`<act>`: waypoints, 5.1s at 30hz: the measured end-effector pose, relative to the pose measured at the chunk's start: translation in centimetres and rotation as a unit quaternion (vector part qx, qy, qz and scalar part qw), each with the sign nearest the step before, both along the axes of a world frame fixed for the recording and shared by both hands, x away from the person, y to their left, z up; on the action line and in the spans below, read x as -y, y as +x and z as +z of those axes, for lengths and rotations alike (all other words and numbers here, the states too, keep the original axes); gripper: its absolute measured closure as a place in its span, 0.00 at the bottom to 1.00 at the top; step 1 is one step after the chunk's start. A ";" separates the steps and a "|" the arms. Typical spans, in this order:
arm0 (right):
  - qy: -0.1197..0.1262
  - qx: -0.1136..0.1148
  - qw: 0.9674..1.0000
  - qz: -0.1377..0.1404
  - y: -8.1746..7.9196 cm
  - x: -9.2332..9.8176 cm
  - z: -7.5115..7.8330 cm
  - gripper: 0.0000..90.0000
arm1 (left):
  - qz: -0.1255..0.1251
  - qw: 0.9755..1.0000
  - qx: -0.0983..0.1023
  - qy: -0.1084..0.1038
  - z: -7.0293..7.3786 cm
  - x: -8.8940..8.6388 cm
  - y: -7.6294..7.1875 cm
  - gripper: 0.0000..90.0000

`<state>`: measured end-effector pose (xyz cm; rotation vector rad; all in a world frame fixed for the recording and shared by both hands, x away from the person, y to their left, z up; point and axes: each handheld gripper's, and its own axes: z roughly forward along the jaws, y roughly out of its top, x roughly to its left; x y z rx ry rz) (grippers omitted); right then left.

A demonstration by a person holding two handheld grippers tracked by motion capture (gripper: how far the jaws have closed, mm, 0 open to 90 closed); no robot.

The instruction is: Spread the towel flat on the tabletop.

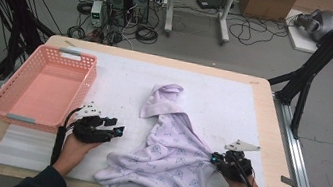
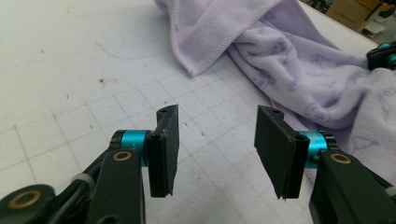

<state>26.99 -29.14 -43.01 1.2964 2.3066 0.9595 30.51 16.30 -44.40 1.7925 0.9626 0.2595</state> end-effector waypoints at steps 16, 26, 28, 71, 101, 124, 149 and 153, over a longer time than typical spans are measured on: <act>0.063 0.070 0.995 -0.035 0.0 1.1 0.4 0.64 | -0.056 0.997 -0.037 0.047 -0.5 8.3 4.4 0.57; 0.065 0.067 0.995 -0.043 0.0 1.5 0.2 0.64 | -0.122 0.983 0.029 0.133 -0.6 11.9 3.4 0.89; 0.064 0.068 0.995 -0.042 0.0 1.4 0.2 0.64 | -0.116 0.985 0.014 0.124 -0.4 11.5 3.6 0.94; -0.027 0.037 0.997 0.056 6.3 -8.5 -0.7 0.96 | -0.049 0.999 -0.002 0.022 -0.1 1.6 0.9 0.95; 0.003 0.081 0.983 0.166 7.9 -15.1 1.5 0.60 | 0.026 0.999 0.012 0.016 -0.1 -0.5 1.6 0.59; 0.013 0.118 0.993 -0.027 8.7 -5.6 3.9 0.94 | 0.029 0.999 0.002 0.014 -0.4 -0.7 1.6 0.59; 0.032 0.108 0.976 -0.188 3.7 3.9 1.5 0.69 | 0.017 1.000 -0.017 -0.007 0.5 3.5 6.7 0.57; 0.026 0.107 0.982 -0.155 3.5 3.2 0.8 0.68 | 0.000 1.000 -0.030 0.000 0.7 6.0 8.4 0.59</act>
